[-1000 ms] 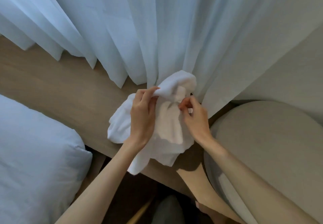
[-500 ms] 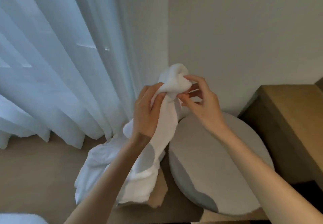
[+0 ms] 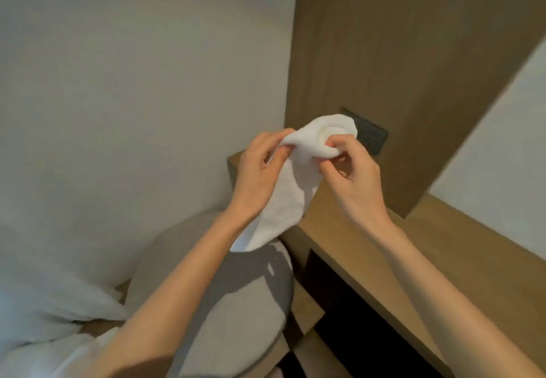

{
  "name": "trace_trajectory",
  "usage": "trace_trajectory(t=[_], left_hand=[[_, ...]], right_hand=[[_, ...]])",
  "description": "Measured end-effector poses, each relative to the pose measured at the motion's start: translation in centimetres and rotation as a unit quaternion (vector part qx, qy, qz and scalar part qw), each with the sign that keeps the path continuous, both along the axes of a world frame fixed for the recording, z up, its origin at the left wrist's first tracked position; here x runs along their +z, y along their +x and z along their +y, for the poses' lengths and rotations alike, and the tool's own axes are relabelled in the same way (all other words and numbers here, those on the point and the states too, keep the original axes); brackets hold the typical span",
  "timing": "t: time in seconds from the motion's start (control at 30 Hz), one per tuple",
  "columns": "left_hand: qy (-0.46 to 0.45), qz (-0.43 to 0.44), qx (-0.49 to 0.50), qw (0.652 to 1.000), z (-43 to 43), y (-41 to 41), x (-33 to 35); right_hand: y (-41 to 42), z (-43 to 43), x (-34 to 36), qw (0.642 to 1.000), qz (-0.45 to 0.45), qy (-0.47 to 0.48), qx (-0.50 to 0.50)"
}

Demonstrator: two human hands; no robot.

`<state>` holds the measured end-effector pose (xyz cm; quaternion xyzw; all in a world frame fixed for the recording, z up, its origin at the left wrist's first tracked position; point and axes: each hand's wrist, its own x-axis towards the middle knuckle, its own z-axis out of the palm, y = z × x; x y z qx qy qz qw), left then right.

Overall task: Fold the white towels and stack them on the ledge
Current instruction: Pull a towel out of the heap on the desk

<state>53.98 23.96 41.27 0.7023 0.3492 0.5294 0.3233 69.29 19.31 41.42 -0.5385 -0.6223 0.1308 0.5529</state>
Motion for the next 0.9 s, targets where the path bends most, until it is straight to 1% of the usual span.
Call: trace_trajectory(t=[0.2, 0.3, 0.37, 0.4, 0.47, 0.53, 0.57, 0.63, 0.7, 0.73, 0.77, 0.8, 0.9], left_hand=[[-0.030, -0.002, -0.163, 0.986, -1.3, 17.6, -1.2], [-0.057, 0.029, -0.242, 0.968, -2.7, 24.5, -3.4], [-0.089, 0.077, -0.300, 0.947, -3.7, 27.9, -6.2], [-0.108, 0.114, -0.319, 0.935, -4.2, 29.2, -7.8], [-0.128, 0.213, -0.327, 0.912, -5.1, 30.4, -11.4], [-0.115, 0.317, -0.325, 0.883, -5.9, 30.6, -14.8], [-0.101, 0.368, -0.330, 0.863, -6.4, 30.5, -16.4], [-0.085, 0.480, -0.332, 0.807, -7.3, 30.2, -18.8], [-0.086, 0.581, -0.328, 0.740, -8.2, 30.0, -20.7], [-0.090, 0.612, -0.331, 0.712, -8.6, 29.9, -21.5], [-0.093, 0.629, -0.336, 0.695, -9.0, 29.8, -22.2], [-0.099, 0.635, -0.341, 0.686, -9.4, 29.8, -22.8], [-0.118, 0.630, -0.354, 0.681, -10.1, 30.3, -24.1]], right_hand=[[15.4, -5.5, -1.1, 0.986, 0.000, 0.011, -0.165], [21.4, -8.4, -3.8, 0.969, -0.010, -0.014, -0.245], [24.6, -10.3, -6.5, 0.954, -0.024, -0.062, -0.292], [26.0, -11.3, -8.0, 0.944, -0.024, -0.101, -0.314], [28.0, -13.2, -11.4, 0.912, -0.017, -0.215, -0.348], [29.0, -14.9, -14.0, 0.870, -0.032, -0.321, -0.373], [29.3, -15.6, -14.9, 0.856, -0.055, -0.345, -0.382], [29.7, -16.5, -16.1, 0.834, -0.144, -0.359, -0.392], [29.7, -16.8, -16.8, 0.814, -0.231, -0.367, -0.387], [29.7, -16.9, -17.2, 0.813, -0.245, -0.370, -0.377], [29.6, -16.8, -17.6, 0.816, -0.249, -0.376, -0.362], [29.5, -16.8, -18.1, 0.820, -0.248, -0.384, -0.343], [29.8, -17.0, -19.4, 0.827, -0.240, -0.420, -0.287]])
